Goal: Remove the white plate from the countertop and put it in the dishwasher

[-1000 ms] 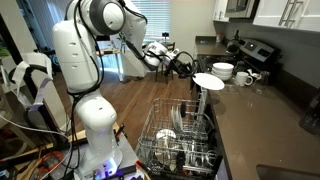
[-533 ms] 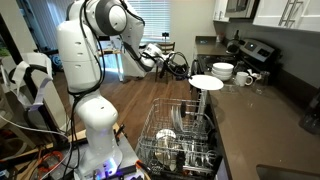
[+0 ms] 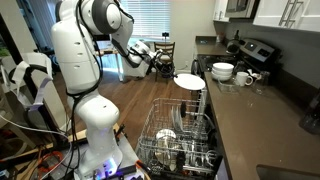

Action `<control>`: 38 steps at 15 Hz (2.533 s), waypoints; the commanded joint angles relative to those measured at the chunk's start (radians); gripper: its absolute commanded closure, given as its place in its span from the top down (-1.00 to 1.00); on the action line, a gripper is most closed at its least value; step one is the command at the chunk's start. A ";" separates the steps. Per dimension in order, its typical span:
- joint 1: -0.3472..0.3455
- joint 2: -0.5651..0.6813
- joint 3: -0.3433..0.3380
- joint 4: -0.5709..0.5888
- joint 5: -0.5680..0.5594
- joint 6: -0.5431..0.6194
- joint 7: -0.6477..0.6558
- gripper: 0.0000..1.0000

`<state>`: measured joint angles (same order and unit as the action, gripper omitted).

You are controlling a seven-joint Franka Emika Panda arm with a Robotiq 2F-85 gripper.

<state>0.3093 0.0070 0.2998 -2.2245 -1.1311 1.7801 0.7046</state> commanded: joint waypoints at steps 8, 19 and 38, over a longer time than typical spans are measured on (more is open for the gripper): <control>-0.005 -0.081 -0.007 -0.050 0.087 0.183 -0.016 -0.92; -0.036 -0.166 -0.104 -0.215 0.673 0.727 -0.427 -0.92; -0.058 -0.168 -0.103 -0.253 0.863 0.666 -0.728 -0.93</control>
<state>0.2625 -0.1624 0.1816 -2.4931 -0.3150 2.4569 0.0320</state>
